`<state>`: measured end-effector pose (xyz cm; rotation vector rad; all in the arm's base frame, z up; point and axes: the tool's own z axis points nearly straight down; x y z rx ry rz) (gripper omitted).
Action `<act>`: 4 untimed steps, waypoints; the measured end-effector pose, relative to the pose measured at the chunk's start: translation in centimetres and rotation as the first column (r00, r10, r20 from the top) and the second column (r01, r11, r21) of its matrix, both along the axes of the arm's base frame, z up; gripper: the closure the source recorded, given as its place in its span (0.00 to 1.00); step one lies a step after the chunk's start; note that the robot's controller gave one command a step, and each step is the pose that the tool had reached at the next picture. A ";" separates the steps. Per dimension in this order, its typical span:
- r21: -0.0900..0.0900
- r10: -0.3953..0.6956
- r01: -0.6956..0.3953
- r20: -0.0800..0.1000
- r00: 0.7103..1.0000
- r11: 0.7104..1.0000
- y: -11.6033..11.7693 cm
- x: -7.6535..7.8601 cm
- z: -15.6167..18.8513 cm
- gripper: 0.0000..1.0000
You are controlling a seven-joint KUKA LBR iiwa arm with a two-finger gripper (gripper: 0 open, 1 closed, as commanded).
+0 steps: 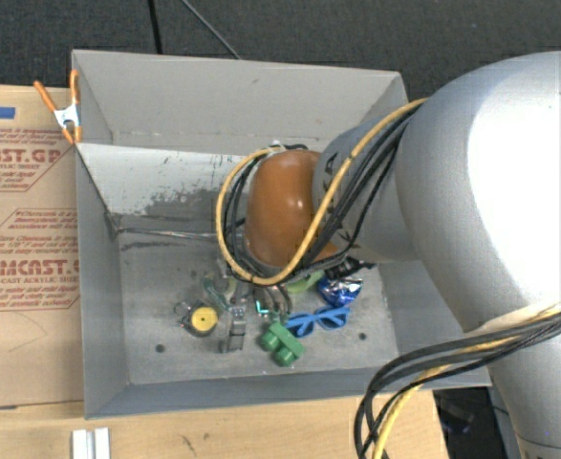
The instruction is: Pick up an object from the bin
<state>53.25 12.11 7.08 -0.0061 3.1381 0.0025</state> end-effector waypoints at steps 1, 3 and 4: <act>-0.002 0.296 -0.296 0.002 0.955 0.955 2.8 0.1 0.0 0.00; -0.003 0.308 -0.308 0.008 0.951 0.951 0.6 2.3 12.7 1.00; -0.003 0.313 -0.313 0.005 0.950 0.950 0.4 2.2 17.7 1.00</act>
Offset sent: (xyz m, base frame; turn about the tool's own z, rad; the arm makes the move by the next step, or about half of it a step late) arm -0.0008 0.0272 -0.0008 -0.2997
